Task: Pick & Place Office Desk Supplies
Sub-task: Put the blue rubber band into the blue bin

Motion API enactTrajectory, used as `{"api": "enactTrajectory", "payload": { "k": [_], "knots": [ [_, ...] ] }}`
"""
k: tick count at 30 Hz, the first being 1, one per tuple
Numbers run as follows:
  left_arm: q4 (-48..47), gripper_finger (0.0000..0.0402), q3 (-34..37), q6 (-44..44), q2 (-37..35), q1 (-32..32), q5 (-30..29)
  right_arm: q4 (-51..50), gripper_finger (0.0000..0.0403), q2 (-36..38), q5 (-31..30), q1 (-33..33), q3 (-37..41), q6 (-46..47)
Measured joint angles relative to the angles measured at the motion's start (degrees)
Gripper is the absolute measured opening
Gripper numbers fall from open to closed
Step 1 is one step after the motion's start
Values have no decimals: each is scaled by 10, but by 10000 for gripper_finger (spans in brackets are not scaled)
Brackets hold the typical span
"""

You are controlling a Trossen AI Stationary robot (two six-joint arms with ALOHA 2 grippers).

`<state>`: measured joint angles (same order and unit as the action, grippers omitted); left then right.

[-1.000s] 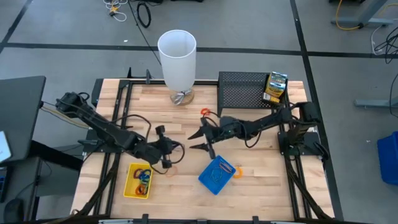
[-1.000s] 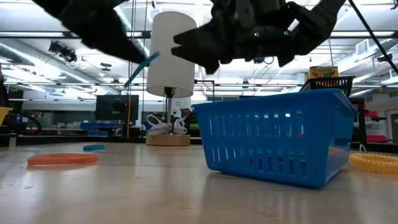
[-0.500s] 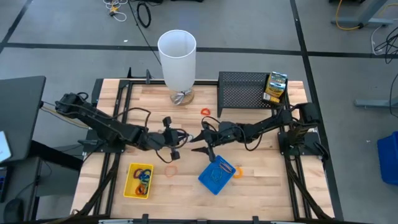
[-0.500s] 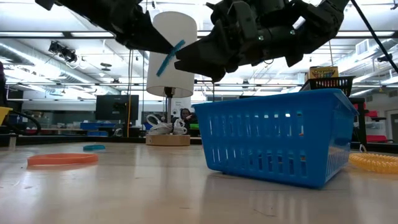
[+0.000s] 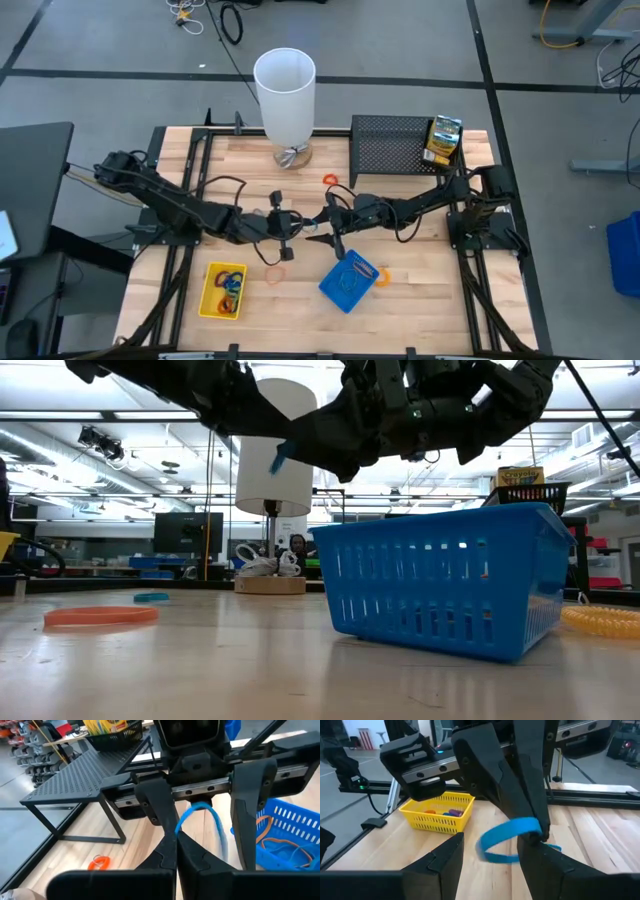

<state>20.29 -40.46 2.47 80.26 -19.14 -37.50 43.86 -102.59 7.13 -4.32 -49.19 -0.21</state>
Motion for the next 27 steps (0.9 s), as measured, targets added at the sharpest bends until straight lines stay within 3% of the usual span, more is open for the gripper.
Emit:
{"api": "enactTrajectory", "payload": {
  "k": [6,13,27],
  "knots": [
    [2,0,0,5,2,5,1,-7,171,0,-26,-1,0,15],
    [3,0,0,20,2,4,3,-34,17,0,-56,-12,0,7],
    [-48,35,1,31,-21,-32,3,-101,3,2,-98,-58,0,13]
  ]
}}
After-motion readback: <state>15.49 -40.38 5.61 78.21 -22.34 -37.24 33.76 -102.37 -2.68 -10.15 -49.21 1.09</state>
